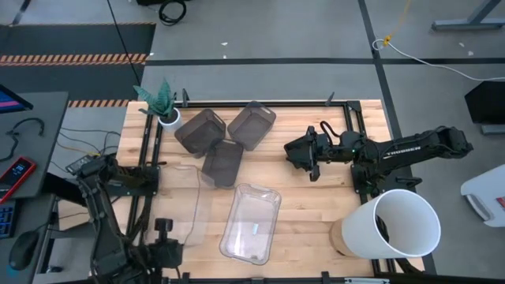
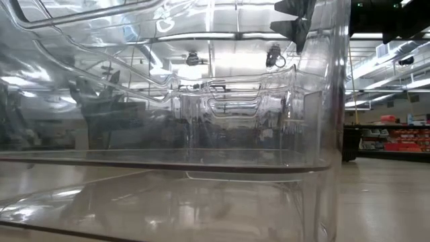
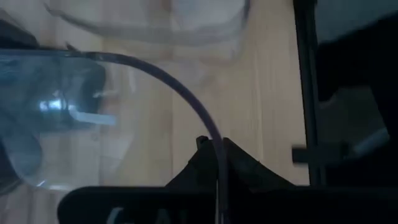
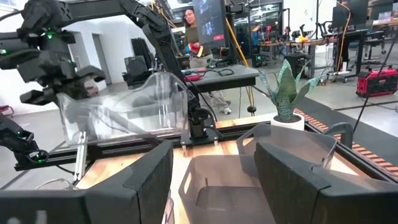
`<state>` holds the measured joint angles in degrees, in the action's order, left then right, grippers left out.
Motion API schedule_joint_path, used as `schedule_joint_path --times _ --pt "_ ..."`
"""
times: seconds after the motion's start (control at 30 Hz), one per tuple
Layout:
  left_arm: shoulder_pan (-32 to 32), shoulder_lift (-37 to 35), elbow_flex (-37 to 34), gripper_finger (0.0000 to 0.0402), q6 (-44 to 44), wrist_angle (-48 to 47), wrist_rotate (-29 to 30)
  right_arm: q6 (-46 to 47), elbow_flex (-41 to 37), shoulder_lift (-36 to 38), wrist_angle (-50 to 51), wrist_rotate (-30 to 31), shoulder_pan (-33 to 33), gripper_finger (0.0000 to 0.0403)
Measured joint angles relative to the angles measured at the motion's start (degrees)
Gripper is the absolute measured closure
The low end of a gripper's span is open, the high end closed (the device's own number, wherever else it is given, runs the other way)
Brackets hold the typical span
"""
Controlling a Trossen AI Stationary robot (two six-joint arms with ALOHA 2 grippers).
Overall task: Stack baskets by color
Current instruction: Stack the transparent bin on top of the transparent bins
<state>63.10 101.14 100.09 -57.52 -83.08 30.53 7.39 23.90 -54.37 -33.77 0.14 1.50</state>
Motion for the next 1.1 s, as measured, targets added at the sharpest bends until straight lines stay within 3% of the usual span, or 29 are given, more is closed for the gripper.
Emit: schedule_joint_path --times 0.37,0.7,1.1 --pt "-9.72 0.00 2.76 0.0395 12.03 6.73 2.88 -0.18 0.00 -0.02 0.01 0.25 -1.12 0.0172" --pt "-16.06 0.00 2.80 0.0395 34.51 30.31 1.03 0.31 0.00 -0.02 0.99 2.35 -1.40 0.0172" --pt "-19.90 3.40 2.89 0.0395 39.51 39.27 -8.69 -0.50 0.00 -0.02 1.28 5.40 -3.05 0.0172"
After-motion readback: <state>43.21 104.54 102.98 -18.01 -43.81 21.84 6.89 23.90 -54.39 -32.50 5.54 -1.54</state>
